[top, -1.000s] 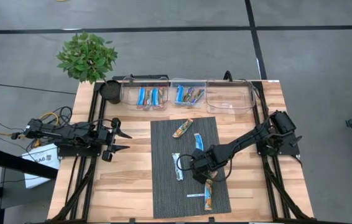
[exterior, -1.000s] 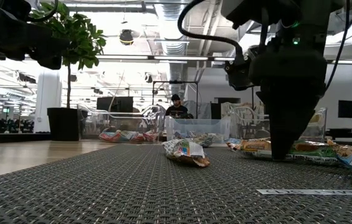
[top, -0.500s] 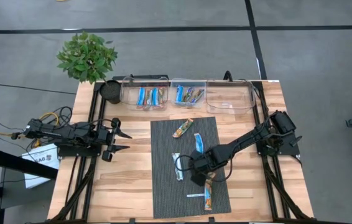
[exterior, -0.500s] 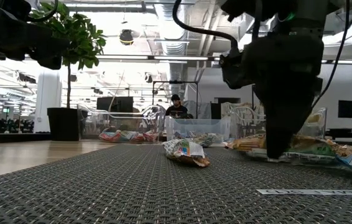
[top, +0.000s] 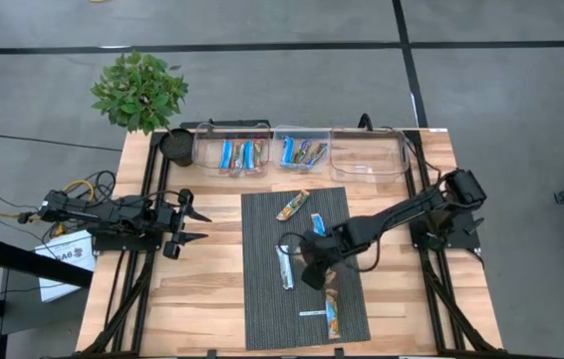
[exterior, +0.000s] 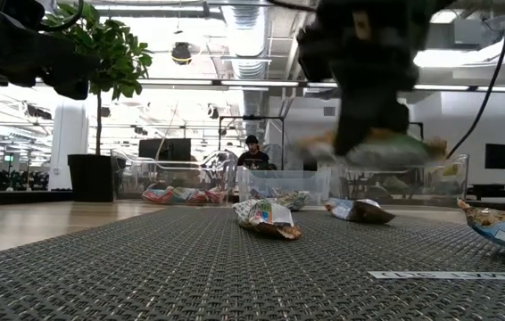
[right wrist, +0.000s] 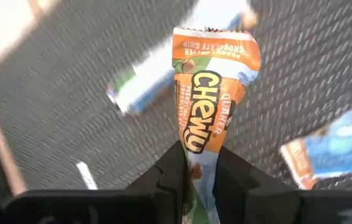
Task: Pick and place Granola Bars by type
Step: Put the orange granola bar into the right transparent bin
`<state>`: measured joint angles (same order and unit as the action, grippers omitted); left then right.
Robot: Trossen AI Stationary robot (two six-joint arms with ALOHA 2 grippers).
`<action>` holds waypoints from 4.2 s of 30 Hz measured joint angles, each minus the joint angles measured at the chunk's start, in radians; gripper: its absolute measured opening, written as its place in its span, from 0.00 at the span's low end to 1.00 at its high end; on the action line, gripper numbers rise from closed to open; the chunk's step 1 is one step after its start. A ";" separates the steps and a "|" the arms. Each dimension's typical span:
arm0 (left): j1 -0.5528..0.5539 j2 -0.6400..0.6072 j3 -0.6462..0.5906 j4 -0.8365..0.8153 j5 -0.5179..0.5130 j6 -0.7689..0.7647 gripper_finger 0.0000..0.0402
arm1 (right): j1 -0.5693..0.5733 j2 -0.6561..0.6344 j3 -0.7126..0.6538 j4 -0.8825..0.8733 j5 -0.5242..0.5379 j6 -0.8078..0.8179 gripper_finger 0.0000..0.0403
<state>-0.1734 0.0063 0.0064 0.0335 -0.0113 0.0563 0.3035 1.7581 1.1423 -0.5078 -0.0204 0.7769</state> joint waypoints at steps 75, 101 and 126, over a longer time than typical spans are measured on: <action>0.000 0.000 0.000 0.000 0.000 0.000 0.46 | -0.718 -0.630 -0.001 -0.377 0.394 -0.130 0.13; 0.000 0.000 0.000 0.000 0.000 0.000 0.46 | -0.870 -0.646 -0.009 -0.630 0.485 -0.129 0.13; 0.000 0.000 0.000 0.000 0.000 0.000 0.46 | -0.983 -0.644 -0.183 -0.572 0.521 -0.079 0.13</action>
<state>-0.1734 0.0059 0.0066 0.0335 -0.0116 0.0559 -0.6791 1.1145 0.9597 -1.0797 0.5004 0.6982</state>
